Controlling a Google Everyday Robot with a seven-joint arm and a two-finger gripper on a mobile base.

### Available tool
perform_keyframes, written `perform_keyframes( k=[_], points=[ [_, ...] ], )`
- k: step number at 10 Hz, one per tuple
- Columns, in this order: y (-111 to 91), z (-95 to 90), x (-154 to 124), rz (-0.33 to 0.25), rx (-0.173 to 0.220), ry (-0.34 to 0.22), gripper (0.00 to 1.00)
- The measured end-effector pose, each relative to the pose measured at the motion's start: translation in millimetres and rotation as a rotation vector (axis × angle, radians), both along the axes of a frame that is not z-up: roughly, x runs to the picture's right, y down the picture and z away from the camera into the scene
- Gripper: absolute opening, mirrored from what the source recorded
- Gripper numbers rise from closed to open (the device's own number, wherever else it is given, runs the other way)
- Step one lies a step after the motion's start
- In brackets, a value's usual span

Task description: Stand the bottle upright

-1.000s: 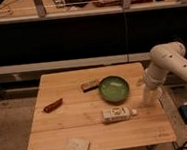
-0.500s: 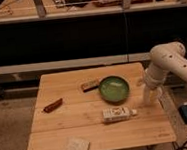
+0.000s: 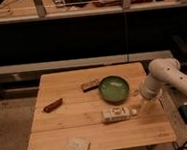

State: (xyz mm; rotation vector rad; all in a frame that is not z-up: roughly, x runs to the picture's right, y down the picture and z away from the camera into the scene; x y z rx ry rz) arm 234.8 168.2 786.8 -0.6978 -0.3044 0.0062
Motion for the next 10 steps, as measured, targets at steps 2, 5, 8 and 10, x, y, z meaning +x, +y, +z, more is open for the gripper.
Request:
perform_keyframes(
  k=[2,5,8,10],
  points=[
    [20.2,19.4,-2.8,-0.006,0.011,0.043,0.65],
    [37.6,39.8,-5.7,-0.003,0.042,0.117,0.65],
    [37.7,47.8,-17.9,0.018,0.08,0.112,0.65],
    [34.9,41.9,-19.4,0.016,0.091,0.101,0.65]
  ],
)
